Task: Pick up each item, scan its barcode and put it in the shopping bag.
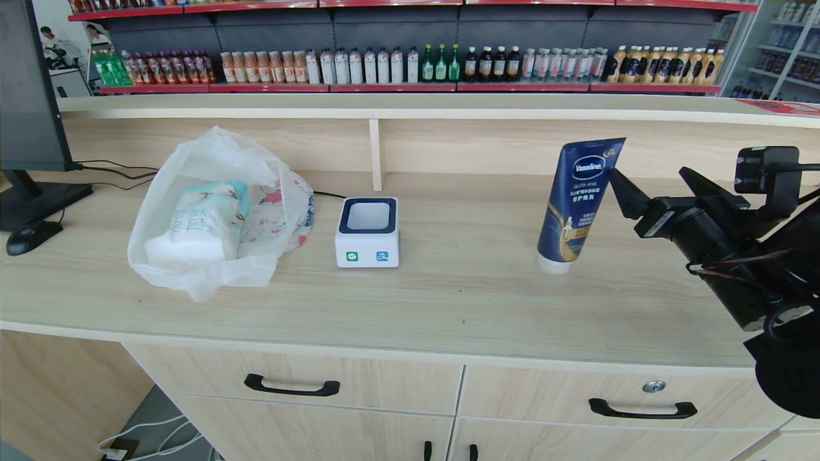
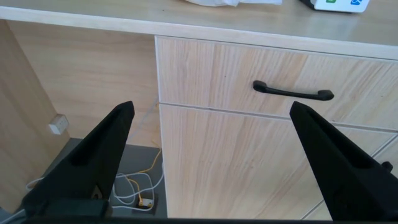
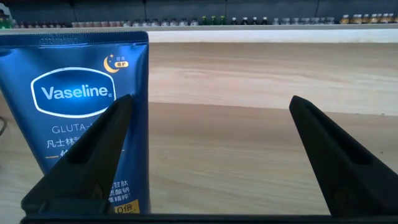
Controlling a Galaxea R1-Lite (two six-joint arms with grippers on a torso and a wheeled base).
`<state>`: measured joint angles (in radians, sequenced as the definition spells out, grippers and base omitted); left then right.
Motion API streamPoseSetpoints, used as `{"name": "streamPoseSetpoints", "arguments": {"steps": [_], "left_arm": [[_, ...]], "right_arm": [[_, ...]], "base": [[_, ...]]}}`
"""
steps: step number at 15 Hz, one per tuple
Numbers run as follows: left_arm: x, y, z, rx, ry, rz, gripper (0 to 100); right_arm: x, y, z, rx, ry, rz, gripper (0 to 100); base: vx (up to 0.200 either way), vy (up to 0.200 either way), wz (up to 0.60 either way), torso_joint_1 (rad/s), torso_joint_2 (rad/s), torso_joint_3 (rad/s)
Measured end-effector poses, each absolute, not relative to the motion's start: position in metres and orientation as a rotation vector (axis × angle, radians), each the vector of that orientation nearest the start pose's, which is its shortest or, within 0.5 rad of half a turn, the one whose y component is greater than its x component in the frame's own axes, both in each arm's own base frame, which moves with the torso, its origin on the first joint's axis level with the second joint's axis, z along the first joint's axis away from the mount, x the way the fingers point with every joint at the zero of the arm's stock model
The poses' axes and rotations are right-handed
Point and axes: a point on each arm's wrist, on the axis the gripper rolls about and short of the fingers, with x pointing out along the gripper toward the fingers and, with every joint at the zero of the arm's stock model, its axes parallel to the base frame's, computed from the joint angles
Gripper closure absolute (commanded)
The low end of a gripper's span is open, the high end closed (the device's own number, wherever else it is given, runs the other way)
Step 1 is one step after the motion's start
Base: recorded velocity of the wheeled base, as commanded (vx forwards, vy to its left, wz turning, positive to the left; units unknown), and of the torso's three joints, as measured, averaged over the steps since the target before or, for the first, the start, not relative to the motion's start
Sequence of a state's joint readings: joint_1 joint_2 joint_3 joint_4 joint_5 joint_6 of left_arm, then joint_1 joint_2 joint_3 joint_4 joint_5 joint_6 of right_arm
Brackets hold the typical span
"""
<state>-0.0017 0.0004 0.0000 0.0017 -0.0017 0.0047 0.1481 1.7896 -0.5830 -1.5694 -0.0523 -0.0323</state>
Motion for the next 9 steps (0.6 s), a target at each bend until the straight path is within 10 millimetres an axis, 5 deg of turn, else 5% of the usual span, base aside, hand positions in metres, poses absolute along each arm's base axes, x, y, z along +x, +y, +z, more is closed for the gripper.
{"name": "streamPoseSetpoints", "arguments": {"steps": [9], "left_arm": [[-0.0228, 0.0, 0.0754, 0.004, 0.002, -0.003, 0]], "right_arm": [[0.2893, 0.0425, 0.1866, 0.002, -0.337, 0.091, 0]], "base": [[0.0, 0.0, 0.0, 0.0, 0.0, 0.0]]}}
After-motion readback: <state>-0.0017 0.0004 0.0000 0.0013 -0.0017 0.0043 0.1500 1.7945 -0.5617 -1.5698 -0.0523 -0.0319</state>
